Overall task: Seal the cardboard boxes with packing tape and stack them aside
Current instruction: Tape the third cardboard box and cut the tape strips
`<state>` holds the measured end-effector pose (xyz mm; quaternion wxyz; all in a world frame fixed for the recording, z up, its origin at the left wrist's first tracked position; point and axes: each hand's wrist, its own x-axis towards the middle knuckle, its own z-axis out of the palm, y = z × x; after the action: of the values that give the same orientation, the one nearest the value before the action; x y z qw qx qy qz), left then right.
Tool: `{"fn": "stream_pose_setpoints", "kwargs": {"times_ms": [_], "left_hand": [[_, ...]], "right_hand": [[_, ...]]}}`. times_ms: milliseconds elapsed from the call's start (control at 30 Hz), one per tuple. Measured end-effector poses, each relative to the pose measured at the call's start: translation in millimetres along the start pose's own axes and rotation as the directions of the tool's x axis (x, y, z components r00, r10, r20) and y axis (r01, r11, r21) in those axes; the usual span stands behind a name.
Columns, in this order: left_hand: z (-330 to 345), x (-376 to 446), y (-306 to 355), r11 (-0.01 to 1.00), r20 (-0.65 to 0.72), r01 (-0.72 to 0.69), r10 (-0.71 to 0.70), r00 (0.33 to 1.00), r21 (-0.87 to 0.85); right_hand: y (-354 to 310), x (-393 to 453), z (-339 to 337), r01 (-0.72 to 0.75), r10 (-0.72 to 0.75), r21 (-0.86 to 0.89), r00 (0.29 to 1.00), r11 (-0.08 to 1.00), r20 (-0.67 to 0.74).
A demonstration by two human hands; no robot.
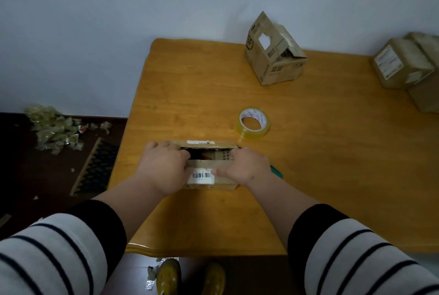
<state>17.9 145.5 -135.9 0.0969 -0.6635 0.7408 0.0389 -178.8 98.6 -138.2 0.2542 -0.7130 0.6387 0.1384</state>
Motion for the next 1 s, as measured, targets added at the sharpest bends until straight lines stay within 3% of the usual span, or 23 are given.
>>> {"fn": "stream_pose_setpoints", "kwargs": {"times_ms": [267, 367, 467, 533, 600, 700, 767, 867, 1000], "left_hand": [[14, -3, 15, 0.997, -0.075, 0.020, -0.026, 0.997, -0.072], [14, -2, 17, 0.994, -0.113, 0.020, -0.033, 0.993, -0.109], [11, -1, 14, 0.970, -0.072, 0.047, -0.066, 0.995, -0.238], [10, -1, 9, 0.947, -0.041, 0.037, -0.053, 0.998, -0.321], [11, -5, 2, 0.923, -0.064, 0.035, -0.064, 0.996, -0.382], [11, -12, -10, 0.918, -0.148, 0.102, -0.170, 0.974, -0.383], [11, -13, -17, 0.914, -0.100, 0.164, -0.215, 0.971, -0.371], [16, -8, -26, 0.903, 0.086, 0.211, -0.192, 0.978, -0.375], [28, -6, -31, 0.923, 0.248, 0.143, -0.054, 0.967, -0.356]], "right_hand": [[-10, -3, 13, 0.096, -0.103, -0.069, 0.988, 0.993, -0.115], [-13, -4, 13, 0.136, -0.143, -0.074, 0.985, 0.988, -0.095], [-11, -5, 9, 0.196, -0.195, 0.034, 0.981, 0.980, -0.012], [-3, -7, 5, 0.199, -0.207, 0.205, 0.978, 0.958, 0.015], [7, -9, 1, 0.196, -0.186, 0.296, 0.981, 0.935, -0.060], [22, -12, 0, 0.251, -0.187, 0.141, 0.914, 0.958, -0.360], [29, -11, 2, 0.282, -0.241, 0.020, 0.850, 0.959, -0.468], [28, -7, 4, 0.340, -0.320, 0.002, 0.889, 0.941, -0.326], [22, 2, 12, 0.391, -0.405, -0.138, 0.910, 0.910, -0.086]]}}
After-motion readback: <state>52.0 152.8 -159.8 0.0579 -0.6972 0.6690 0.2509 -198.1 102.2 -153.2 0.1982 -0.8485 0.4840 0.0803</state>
